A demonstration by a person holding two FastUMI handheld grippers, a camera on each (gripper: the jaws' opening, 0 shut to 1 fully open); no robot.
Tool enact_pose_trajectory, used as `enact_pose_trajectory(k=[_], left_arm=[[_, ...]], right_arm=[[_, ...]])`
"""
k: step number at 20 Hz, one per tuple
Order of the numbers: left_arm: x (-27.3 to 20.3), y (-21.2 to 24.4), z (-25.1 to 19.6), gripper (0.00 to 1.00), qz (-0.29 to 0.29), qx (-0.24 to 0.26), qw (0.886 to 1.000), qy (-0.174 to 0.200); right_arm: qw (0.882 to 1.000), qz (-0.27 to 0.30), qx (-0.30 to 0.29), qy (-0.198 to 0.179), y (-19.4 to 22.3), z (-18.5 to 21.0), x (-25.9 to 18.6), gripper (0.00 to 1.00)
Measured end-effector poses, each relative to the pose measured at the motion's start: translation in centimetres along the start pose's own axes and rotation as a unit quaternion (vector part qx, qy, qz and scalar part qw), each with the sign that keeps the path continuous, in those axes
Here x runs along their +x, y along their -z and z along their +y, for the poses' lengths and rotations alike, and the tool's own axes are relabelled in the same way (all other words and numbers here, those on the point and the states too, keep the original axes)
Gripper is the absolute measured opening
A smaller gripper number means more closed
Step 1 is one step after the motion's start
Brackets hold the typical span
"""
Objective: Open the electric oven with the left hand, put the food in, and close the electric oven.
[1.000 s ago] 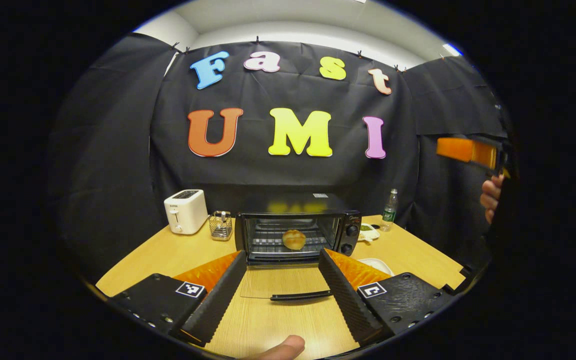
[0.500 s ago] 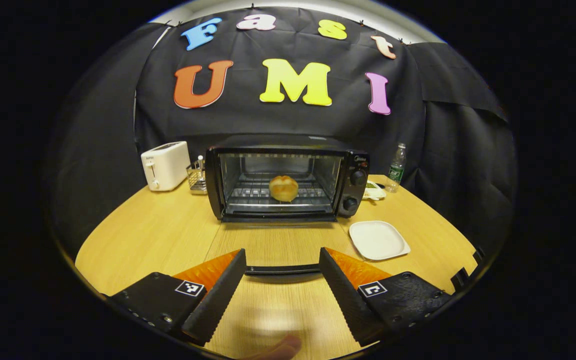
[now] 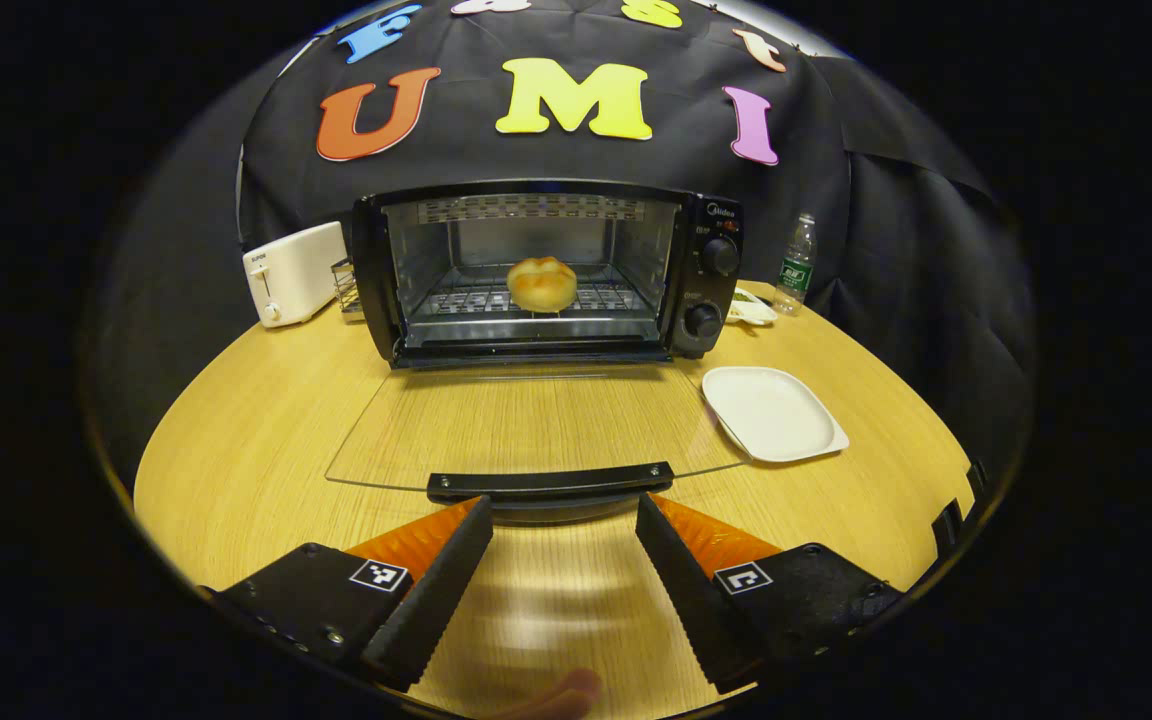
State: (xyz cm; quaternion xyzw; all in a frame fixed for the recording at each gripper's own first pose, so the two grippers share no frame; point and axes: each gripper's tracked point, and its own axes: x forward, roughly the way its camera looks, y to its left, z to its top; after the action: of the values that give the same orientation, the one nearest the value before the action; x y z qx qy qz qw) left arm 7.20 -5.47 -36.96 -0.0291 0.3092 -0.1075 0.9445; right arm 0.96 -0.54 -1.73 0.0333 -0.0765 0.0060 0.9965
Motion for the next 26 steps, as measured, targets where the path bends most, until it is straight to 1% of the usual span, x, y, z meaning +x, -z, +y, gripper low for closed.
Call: enact_pose_trajectory(k=[2,5,11,12,16,23,25,26], left_arm=[[0.8,0.5,0.3,0.95,0.009,0.005,1.000,-0.005],[1.3,0.8,0.8,0.95,0.018,0.009,1.000,-0.018],[1.2,0.3,0.8,0.95,0.020,-0.004,1.000,-0.014],[1.0,-0.8,1.1,0.95,-0.004,0.008,1.000,-0.022],[0.7,-1.3,1.1,0.94,0.001,-0.003,1.000,-0.021],[-0.2,-3.9,1.3,0.93,-0.029,0.007,0.999,-0.024],[-0.5,-5.0,1.6,0.94,-0.043,0.013,0.999,-0.031],[-0.5,-5.5,2.2,0.94,-0.049,0.016,0.998,-0.041]], right_arm=[[1.000,0.003,-0.001,0.004,0.3,-0.4,0.1,0.90],[1.000,0.010,0.005,-0.006,0.7,0.1,0.4,0.90],[1.000,0.016,0.005,-0.018,1.4,0.5,0.7,0.90],[1.000,0.017,0.004,-0.017,1.5,0.4,0.7,0.90],[1.000,0.017,0.003,-0.016,1.6,0.3,0.7,0.90],[0.999,0.021,0.006,-0.024,2.1,1.1,0.9,0.90],[0.999,0.022,0.006,-0.026,2.2,1.3,1.0,0.90],[0.999,0.023,0.006,-0.027,2.4,1.6,1.0,0.90]])
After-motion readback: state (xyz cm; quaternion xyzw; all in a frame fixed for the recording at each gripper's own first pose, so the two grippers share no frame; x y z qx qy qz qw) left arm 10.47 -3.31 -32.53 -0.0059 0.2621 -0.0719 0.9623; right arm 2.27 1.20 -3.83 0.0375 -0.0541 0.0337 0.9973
